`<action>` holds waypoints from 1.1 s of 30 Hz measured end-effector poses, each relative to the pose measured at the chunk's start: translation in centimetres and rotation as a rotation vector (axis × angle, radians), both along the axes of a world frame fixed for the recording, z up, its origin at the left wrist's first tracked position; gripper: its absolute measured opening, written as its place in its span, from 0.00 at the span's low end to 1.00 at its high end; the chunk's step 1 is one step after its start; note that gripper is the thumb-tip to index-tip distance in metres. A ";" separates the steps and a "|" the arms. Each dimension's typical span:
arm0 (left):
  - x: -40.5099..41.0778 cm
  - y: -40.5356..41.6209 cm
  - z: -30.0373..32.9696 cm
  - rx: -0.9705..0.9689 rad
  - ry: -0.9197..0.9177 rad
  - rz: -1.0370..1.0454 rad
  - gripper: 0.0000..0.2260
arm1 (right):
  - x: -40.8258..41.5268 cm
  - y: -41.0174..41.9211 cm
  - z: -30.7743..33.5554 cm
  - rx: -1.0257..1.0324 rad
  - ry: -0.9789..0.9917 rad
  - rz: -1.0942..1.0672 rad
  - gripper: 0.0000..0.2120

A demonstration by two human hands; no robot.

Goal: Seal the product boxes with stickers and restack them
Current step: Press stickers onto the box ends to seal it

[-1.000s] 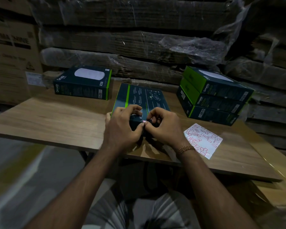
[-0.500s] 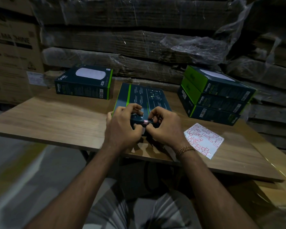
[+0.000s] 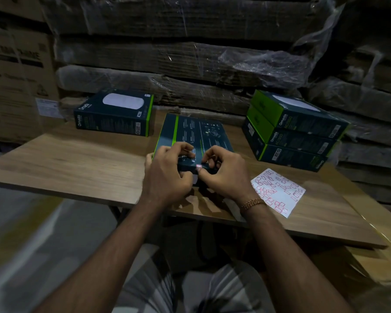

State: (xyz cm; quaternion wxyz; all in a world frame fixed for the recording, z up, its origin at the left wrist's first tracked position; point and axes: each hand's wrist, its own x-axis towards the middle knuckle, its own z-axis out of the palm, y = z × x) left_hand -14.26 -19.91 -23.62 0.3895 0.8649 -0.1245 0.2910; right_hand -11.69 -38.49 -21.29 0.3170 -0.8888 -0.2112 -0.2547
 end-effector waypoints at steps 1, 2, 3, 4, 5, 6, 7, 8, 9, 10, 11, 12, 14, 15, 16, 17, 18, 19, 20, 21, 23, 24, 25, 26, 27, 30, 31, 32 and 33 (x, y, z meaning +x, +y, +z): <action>0.0 0.0 0.0 0.000 0.001 0.002 0.25 | 0.0 0.0 0.0 0.008 0.000 -0.002 0.09; 0.0 0.0 0.0 0.001 0.001 0.004 0.25 | 0.1 0.1 0.1 0.010 0.000 -0.005 0.09; 0.0 0.0 0.0 0.006 0.002 0.005 0.25 | 0.1 0.1 0.0 0.007 0.002 -0.009 0.09; 0.1 0.0 0.0 0.010 0.005 0.005 0.24 | 0.1 0.2 0.0 0.000 0.003 -0.015 0.09; 0.2 0.0 -0.1 0.016 0.006 0.004 0.24 | 0.1 0.2 0.0 -0.011 0.003 -0.022 0.10; 0.2 0.0 -0.1 0.019 0.003 0.006 0.23 | 0.1 0.2 0.0 -0.021 0.004 -0.025 0.10; 0.2 0.0 -0.2 0.023 -0.005 0.010 0.22 | 0.1 0.1 0.0 -0.030 0.008 -0.026 0.10; 0.2 0.0 -0.2 0.027 -0.016 0.016 0.22 | 0.1 0.0 0.0 -0.035 0.014 -0.021 0.10; 0.2 0.0 -0.3 0.030 -0.024 0.023 0.22 | 0.1 -0.1 0.0 -0.036 0.020 -0.014 0.09; 0.2 -0.1 -0.4 0.033 -0.029 0.031 0.24 | 0.1 -0.3 0.1 -0.031 0.025 -0.005 0.09; 0.3 -0.1 -0.4 0.036 -0.031 0.039 0.25 | 0.1 -0.3 0.1 -0.019 0.033 0.003 0.08; 0.3 -0.2 -0.4 0.038 -0.031 0.045 0.26 | 0.2 -0.4 0.2 -0.004 0.045 0.009 0.08; 0.4 -0.2 -0.4 0.044 -0.034 0.054 0.27 | 0.4 -0.3 0.3 0.018 0.065 0.012 0.07; 0.5 -0.2 -0.4 0.043 -0.033 0.054 0.27 | 0.5 -0.3 0.3 0.020 0.066 0.011 0.07; 0.5 -0.3 -0.4 0.041 -0.030 0.053 0.27 | 0.5 -0.3 0.2 0.020 0.064 0.011 0.08; 0.5 -0.2 -0.4 0.041 -0.026 0.048 0.27 | 0.5 -0.3 0.2 0.021 0.060 0.013 0.08; 0.5 -0.2 -0.4 0.042 -0.023 0.043 0.27 | 0.5 -0.3 0.1 0.022 0.057 0.017 0.08; 0.5 -0.1 -0.5 0.041 -0.018 0.039 0.28 | 0.5 -0.4 0.1 0.022 0.054 0.019 0.08; 0.6 0.0 -0.5 0.040 -0.012 0.035 0.28 | 0.5 -0.4 0.1 0.019 0.052 0.020 0.09; 0.6 0.0 -0.5 0.037 -0.006 0.031 0.28 | 0.5 -0.3 0.1 0.014 0.050 0.021 0.09; 0.7 0.1 -0.5 0.031 -0.006 0.020 0.27 | 0.5 -0.4 0.0 0.006 0.052 0.021 0.09; 0.7 0.1 -0.5 0.025 -0.008 0.019 0.27 | 0.5 -0.4 0.0 0.003 0.055 0.023 0.09; 0.7 0.1 -0.5 0.020 -0.008 0.020 0.26 | 0.5 -0.4 0.1 0.006 0.061 0.026 0.08; 0.6 0.0 -0.4 0.017 -0.009 0.022 0.25 | 0.5 -0.5 0.1 0.017 0.072 0.028 0.08; 0.6 0.0 -0.4 0.016 -0.010 0.023 0.25 | 0.5 -0.4 0.2 0.038 0.091 0.027 0.07; 0.6 -0.1 -0.6 0.016 -0.002 0.027 0.25 | 0.7 -0.2 0.8 0.074 0.156 -0.005 0.07; 0.6 -0.1 -0.5 0.018 0.000 0.027 0.25 | 0.9 -0.1 1.0 0.073 0.177 -0.019 0.08; 0.7 0.0 -0.5 0.018 0.001 0.027 0.25 | 1.1 -0.1 1.2 0.072 0.200 -0.026 0.08; 0.7 0.0 -0.5 0.018 0.003 0.027 0.25 | 1.3 -0.1 1.3 0.074 0.226 -0.028 0.09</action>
